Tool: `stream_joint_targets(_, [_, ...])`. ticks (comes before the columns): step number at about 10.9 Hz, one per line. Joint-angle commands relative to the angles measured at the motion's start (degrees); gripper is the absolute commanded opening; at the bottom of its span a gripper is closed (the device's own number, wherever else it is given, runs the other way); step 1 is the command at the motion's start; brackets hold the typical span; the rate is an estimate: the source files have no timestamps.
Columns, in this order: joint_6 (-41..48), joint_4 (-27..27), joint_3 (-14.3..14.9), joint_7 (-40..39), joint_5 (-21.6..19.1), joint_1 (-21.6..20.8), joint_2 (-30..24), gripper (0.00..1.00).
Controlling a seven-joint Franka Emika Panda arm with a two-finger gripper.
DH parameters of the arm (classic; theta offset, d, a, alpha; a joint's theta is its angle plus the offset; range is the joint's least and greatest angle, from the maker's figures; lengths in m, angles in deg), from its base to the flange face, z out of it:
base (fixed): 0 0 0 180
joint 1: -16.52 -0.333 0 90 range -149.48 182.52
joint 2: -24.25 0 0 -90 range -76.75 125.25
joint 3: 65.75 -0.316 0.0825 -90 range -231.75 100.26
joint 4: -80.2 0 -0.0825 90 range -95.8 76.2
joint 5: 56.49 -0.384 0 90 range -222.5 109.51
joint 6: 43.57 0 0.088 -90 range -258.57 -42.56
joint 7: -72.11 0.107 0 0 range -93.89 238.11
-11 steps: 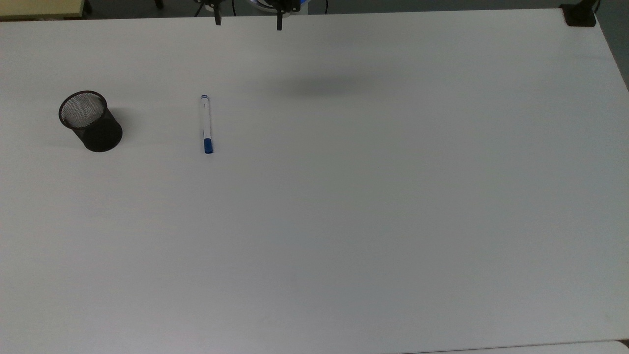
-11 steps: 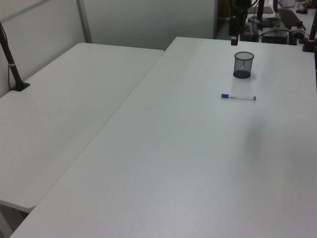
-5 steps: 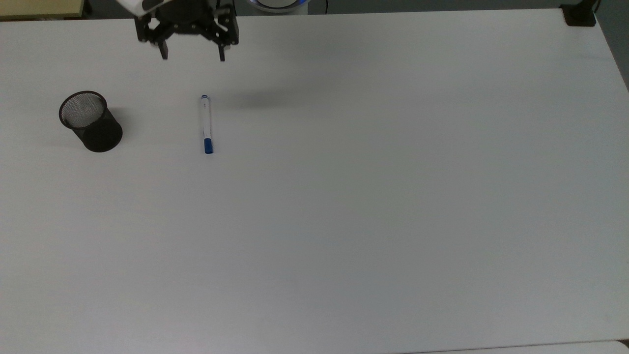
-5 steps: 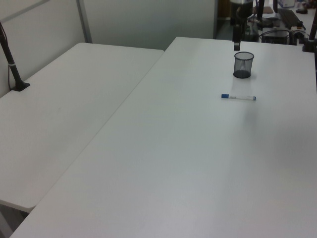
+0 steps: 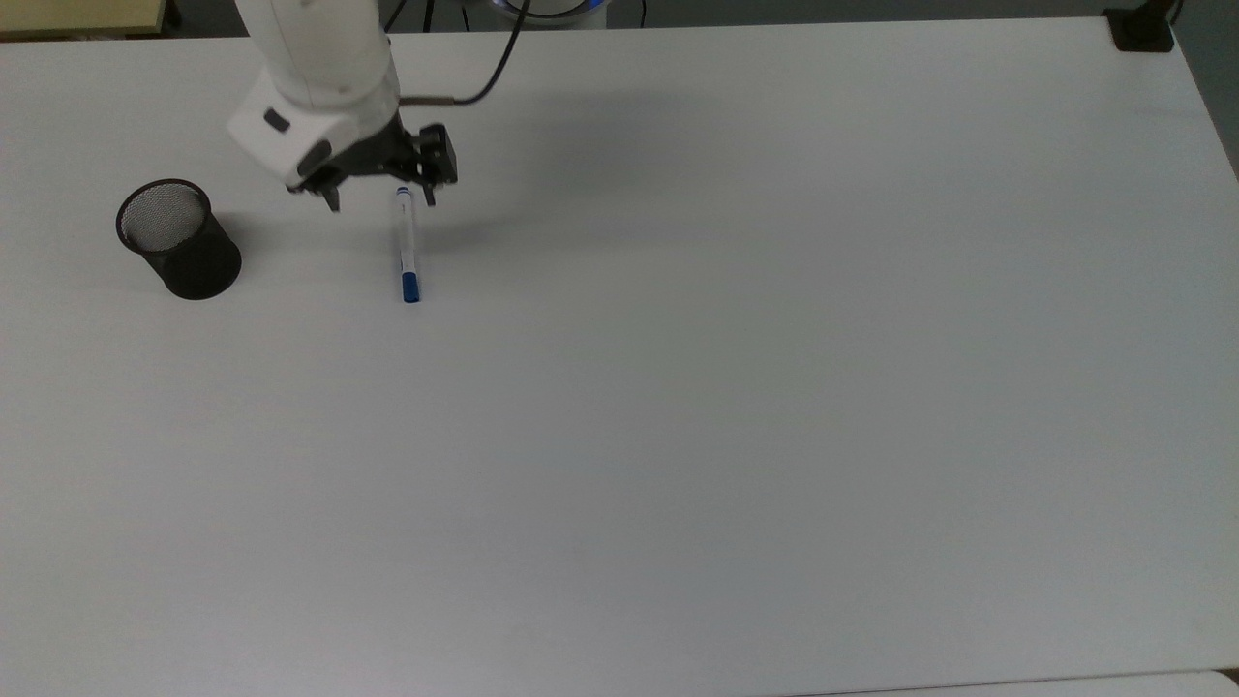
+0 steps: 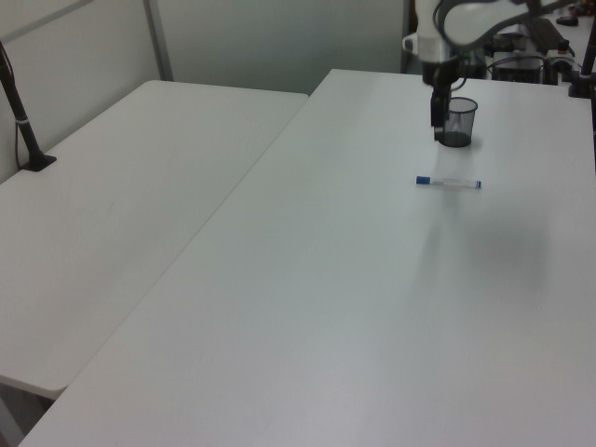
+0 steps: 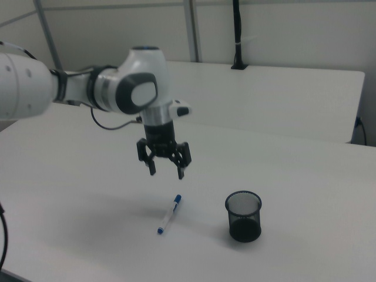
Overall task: Insert the marker
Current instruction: 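Lower the open gripper over the white blue-capped marker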
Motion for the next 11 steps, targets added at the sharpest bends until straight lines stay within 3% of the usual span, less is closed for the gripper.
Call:
stream_joint_targets(1, [-5.3,-0.9,-0.1,-1.0,0.6,-0.1,4.9,0.81])
stream_joint_targets(6, [-8.6,-0.9,-0.6,-0.6,2.4,-0.6,9.2,0.42])
stream_joint_targets(11, [-9.8,-0.8,-0.6,-0.3,2.5,-0.7,10.7,0.25])
